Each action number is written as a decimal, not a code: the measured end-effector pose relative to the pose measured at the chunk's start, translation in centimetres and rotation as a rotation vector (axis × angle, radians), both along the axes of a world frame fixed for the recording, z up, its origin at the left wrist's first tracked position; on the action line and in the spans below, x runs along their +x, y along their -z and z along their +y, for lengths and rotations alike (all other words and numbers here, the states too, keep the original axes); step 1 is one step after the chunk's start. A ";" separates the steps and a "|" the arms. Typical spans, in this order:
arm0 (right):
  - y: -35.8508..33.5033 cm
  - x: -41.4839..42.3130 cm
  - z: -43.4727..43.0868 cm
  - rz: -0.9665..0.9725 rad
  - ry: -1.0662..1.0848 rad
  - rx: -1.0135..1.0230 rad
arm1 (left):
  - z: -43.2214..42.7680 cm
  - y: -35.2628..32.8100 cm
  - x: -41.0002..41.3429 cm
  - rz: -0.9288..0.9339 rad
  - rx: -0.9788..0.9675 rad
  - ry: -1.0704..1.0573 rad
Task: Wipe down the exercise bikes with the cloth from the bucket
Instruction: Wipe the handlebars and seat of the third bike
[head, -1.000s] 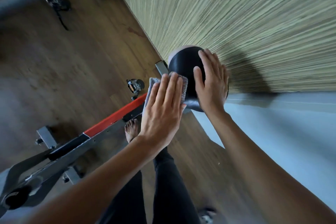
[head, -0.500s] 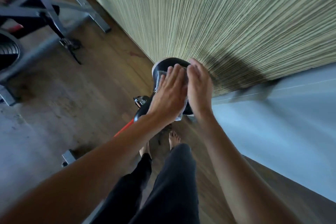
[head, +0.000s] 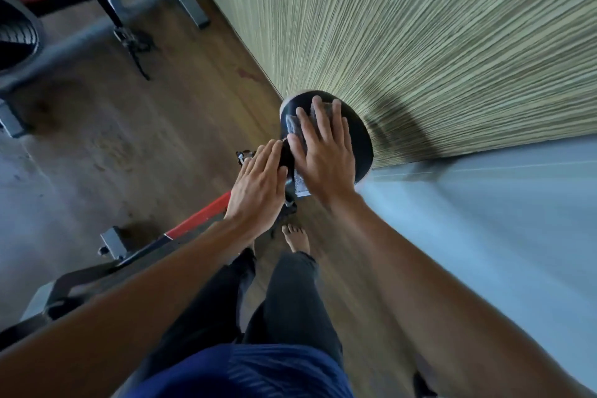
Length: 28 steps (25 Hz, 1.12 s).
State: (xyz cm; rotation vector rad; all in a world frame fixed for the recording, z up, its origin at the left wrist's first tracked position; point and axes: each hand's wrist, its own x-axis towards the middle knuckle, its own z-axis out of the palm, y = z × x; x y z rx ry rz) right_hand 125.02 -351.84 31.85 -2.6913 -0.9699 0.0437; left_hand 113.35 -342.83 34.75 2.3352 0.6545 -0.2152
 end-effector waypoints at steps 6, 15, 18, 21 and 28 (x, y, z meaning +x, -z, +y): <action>-0.4 4.7 -2.1 0.070 -0.246 -0.025 | -2.5 0.0 -0.9 -0.047 0.226 0.036; -0.6 2.9 -4.7 0.043 -0.114 -0.071 | -3.2 0.5 -1.1 -0.019 0.285 0.002; -0.9 4.0 -3.1 0.073 -0.039 -0.037 | -3.3 0.6 -1.2 -0.006 0.293 0.005; -0.4 2.4 -4.4 0.001 -0.123 -0.018 | -3.3 0.7 -1.2 0.002 0.292 0.007; 0.6 2.3 -4.8 -0.001 -0.168 0.046 | -3.3 0.6 -1.0 -0.001 0.298 0.004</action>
